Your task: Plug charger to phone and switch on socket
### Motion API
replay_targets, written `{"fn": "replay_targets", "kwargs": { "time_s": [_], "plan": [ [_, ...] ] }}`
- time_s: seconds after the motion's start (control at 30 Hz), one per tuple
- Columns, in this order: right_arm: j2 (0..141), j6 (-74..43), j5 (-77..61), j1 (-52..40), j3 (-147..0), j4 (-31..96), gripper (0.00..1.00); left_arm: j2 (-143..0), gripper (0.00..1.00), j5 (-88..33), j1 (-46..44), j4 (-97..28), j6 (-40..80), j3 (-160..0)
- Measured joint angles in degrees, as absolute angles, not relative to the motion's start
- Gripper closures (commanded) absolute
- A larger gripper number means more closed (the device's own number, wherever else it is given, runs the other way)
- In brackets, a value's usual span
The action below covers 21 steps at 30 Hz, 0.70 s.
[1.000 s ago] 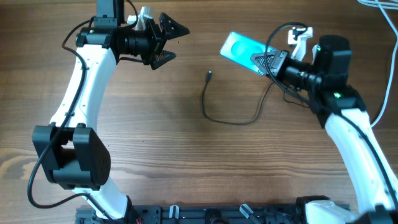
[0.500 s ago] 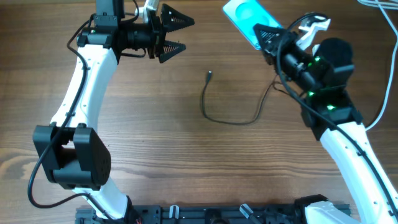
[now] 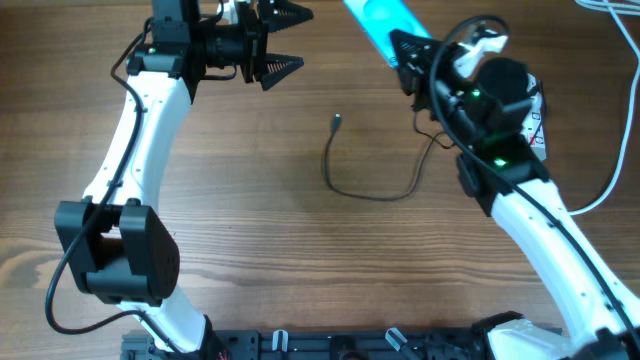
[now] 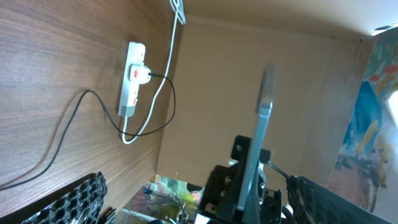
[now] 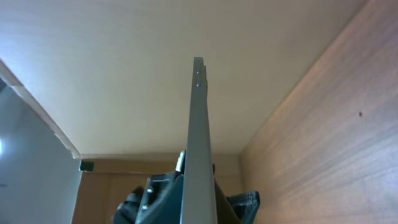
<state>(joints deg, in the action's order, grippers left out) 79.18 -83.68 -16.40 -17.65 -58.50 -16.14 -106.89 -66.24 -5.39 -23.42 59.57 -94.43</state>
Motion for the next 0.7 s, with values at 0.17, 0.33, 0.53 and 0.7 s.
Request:
{"fn": "replay_targets", "kwargs": {
  "time_s": [0.17, 0.33, 0.53, 0.7],
  "plan": [
    [82.08, -85.73, -16.43, -19.77, -58.50, -17.78, 0.96, -106.89, 0.00, -64.58, -6.57, -23.29, 60.40, -94.43],
    [82.30, -87.29, -16.45, -19.94, -58.50, -18.65, 0.96, -106.89, 0.00, -62.08, -6.76, -23.29, 60.58, -94.43],
    [83.20, -91.35, -16.91, -20.25, -58.50, -19.35, 0.96, -106.89, 0.02, -59.59, -8.05, -23.18, 61.73, -94.43],
    [85.34, -93.08, -16.91, -22.48, -58.50, -20.84, 0.96, -106.89, 0.15, -58.08, -9.08, -22.90, 64.27, -94.43]
  ]
}}
